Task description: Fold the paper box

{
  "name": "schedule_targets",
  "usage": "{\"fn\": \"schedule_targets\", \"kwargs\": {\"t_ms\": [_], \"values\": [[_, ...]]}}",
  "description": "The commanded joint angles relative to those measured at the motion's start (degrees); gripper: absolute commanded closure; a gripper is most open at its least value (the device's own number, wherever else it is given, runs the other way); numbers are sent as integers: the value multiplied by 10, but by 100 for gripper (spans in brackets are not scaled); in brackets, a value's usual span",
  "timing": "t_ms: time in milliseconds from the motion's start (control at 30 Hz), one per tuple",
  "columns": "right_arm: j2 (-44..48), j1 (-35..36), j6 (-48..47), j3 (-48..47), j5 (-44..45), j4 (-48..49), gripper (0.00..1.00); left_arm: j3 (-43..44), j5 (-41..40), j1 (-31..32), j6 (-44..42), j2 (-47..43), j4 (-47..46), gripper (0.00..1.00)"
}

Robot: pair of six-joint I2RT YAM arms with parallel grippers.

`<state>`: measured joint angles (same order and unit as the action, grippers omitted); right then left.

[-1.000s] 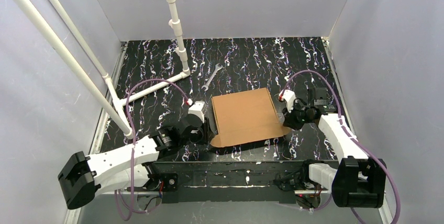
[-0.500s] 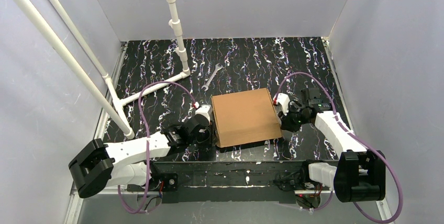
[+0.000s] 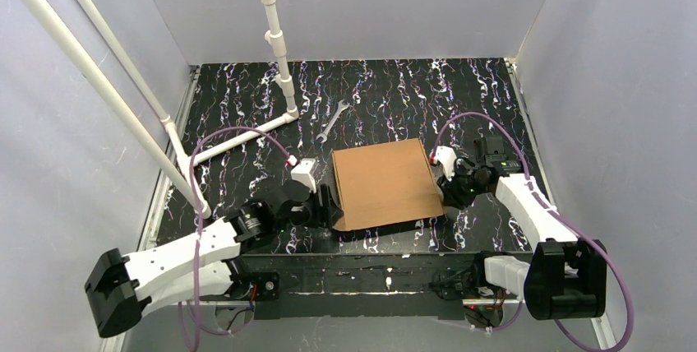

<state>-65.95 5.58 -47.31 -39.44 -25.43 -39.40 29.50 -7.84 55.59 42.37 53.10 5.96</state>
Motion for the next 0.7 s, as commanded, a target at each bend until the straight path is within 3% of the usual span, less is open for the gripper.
{"fn": "schedule_targets", "kwargs": {"t_ms": [0,167,333,500,600,667], "values": [[25,-5,-9,-28,0,-20,60,-6,-27,-6,-4,-62,46,39],[32,-11,-8,-38,-3,-28,57,-12,-10,-15,18,-97,25,3],[37,-20,9,-66,-26,-34,49,-32,35,-35,63,-100,-34,2],[16,-25,72,-93,-105,2,22,-46,26,-42,100,-94,-87,2],[-23,-28,166,-100,-132,70,4,-51,-1,-44,119,-83,-97,2],[-49,-34,252,-99,-138,135,2,-47,-16,-45,121,-70,-99,2]]}}
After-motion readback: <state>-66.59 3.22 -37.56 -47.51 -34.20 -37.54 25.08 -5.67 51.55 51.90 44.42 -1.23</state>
